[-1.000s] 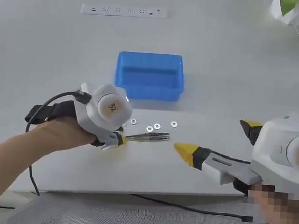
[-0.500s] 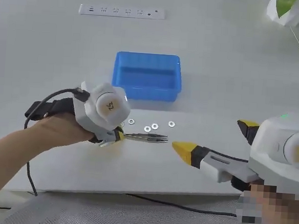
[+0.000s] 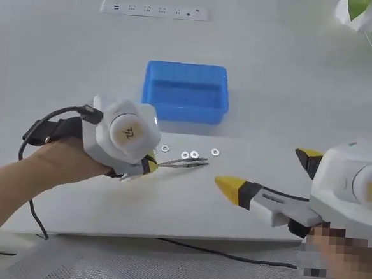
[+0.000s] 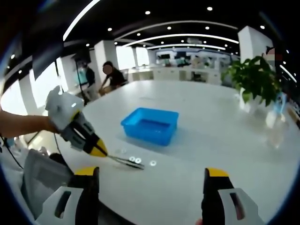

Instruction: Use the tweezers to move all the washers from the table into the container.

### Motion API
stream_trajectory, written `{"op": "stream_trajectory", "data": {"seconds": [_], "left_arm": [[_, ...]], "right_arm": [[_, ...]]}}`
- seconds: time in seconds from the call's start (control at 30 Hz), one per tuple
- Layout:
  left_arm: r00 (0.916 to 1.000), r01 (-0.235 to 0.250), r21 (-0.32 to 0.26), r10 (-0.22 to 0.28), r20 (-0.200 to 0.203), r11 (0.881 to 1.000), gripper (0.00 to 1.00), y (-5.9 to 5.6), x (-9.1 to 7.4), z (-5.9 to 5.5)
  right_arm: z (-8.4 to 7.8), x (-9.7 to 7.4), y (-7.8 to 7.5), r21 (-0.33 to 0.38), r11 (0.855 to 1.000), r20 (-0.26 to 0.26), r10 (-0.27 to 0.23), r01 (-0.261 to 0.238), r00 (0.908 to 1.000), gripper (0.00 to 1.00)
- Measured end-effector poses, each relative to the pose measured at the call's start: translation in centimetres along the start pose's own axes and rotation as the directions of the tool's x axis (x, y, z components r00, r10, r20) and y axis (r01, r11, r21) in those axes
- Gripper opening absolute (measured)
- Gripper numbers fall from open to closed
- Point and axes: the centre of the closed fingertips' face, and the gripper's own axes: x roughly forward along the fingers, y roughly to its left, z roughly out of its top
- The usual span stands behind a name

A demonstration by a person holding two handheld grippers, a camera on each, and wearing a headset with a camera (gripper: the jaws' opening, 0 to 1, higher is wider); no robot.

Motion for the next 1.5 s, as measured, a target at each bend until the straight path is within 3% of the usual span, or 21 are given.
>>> {"op": "stream_trajectory", "data": {"seconds": [0.07,0.13,0.2,0.27,0.43,0.63,1.13,1.4,1.5], "left_arm": [[0.9999,-0.013,0.008,0.013,0.009,1.000,0.00,0.1,-0.6,0.4],[0.9981,-0.042,0.039,0.040,0.047,0.998,0.00,0.1,-1.6,1.4],[0.9959,-0.046,0.031,0.044,0.079,0.998,0.00,-0.2,-2.5,2.1],[0.9918,-0.052,0.008,0.051,0.118,0.999,0.00,-0.3,-3.2,2.9],[0.9840,-0.067,-0.036,0.072,0.163,0.997,0.00,-0.1,-4.4,3.6],[0.9690,-0.080,-0.115,0.104,0.224,0.990,0.00,0.6,-5.5,4.3],[0.9652,-0.112,-0.143,0.142,0.220,0.983,0.00,2.0,-6.5,3.8],[0.9664,-0.119,-0.137,0.146,0.211,0.983,0.00,2.6,-6.7,3.8],[0.9708,-0.116,-0.138,0.141,0.194,0.984,0.00,2.6,-6.3,3.3]], "right_arm": [[-0.1,0.1,0.2,-0.015,1.000,-0.006,0.004,-0.004,1.0000,0.90],[-0.1,0.1,0.5,-0.027,1.000,-0.010,0.010,-0.011,0.9999,0.89],[-0.3,0.2,0.7,-0.042,0.999,-0.019,0.015,-0.015,0.9997,0.88],[-0.3,0.2,0.8,-0.050,0.999,-0.022,0.018,-0.019,0.9996,0.88],[-0.4,0.2,0.7,-0.052,0.998,-0.025,0.017,-0.018,0.9995,0.87],[-0.3,0.2,0.7,-0.048,0.999,-0.024,0.016,-0.017,0.9996,0.87],[-0.3,0.2,0.5,-0.023,1.000,-0.016,0.017,-0.018,0.9997,0.87],[-0.2,0.1,0.3,-0.015,1.000,-0.014,0.012,-0.012,0.9998,0.86],[-0.3,0.1,0.3,-0.016,1.000,-0.015,0.011,-0.011,0.9998,0.86]]}}
